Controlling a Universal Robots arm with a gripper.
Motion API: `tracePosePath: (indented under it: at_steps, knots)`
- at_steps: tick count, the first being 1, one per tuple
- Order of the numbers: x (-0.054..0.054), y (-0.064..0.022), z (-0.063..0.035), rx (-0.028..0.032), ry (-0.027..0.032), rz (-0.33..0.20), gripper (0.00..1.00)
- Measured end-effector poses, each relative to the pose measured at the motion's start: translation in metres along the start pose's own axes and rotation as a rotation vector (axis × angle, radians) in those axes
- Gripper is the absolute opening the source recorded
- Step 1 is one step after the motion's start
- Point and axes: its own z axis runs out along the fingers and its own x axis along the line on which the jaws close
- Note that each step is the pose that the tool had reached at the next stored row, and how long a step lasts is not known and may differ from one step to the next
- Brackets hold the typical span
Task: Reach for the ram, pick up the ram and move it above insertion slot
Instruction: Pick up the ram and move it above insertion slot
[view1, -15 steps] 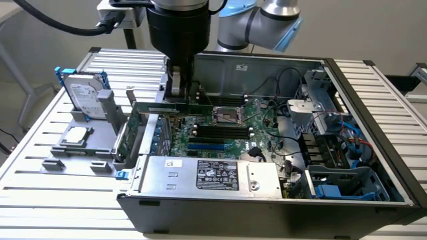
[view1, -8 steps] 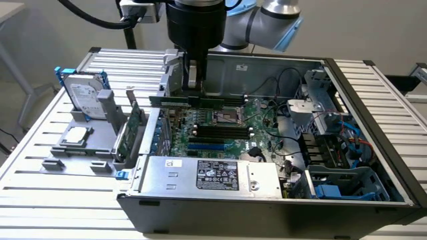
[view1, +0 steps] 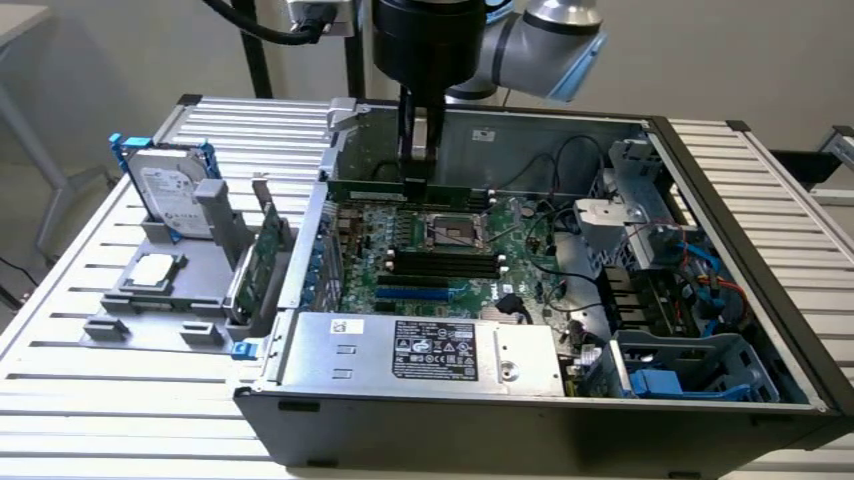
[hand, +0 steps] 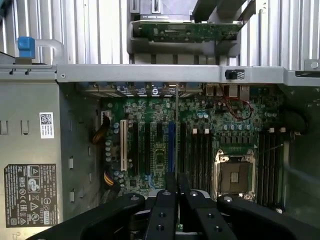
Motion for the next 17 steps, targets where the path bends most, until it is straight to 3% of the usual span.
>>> tracePosePath:
  at_steps: [9,17]
  knots:
    - [-0.023,-0.0247,0.0019,0.0000,0.0002,0.000,0.13]
    - [-0.046,-0.0353,0.0068,0.0002,0.0014,0.001,0.13]
